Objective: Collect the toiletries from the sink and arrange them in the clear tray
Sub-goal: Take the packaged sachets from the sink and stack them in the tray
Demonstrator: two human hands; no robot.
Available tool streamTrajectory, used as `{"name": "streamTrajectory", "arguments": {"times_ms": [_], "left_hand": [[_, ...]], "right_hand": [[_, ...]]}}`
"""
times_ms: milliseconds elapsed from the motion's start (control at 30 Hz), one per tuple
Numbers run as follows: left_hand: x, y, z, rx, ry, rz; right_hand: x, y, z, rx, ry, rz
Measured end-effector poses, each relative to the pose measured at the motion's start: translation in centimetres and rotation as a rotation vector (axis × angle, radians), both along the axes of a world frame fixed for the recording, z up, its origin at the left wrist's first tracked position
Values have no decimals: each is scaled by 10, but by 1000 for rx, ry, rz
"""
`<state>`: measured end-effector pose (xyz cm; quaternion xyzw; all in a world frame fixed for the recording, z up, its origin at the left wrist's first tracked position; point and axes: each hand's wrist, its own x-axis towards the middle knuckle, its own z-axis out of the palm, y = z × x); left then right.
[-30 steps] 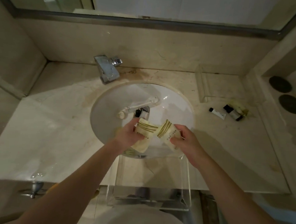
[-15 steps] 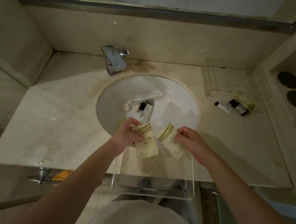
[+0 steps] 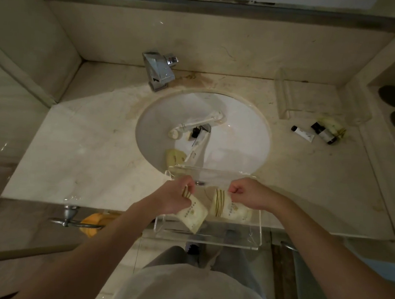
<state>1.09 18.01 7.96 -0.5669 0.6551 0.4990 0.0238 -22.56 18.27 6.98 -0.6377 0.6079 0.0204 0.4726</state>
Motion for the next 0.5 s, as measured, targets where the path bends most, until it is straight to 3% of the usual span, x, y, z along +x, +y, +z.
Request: {"name": "streamTrajectory", "arguments": {"times_ms": [233,500], "left_hand": [[0,18,-11,-239,-327,-301],[-2,25,-16,-453,-459,-502]], "right_hand": [[21,17,-8,34,134,242],[28,21,-8,-156,324,374]]}}
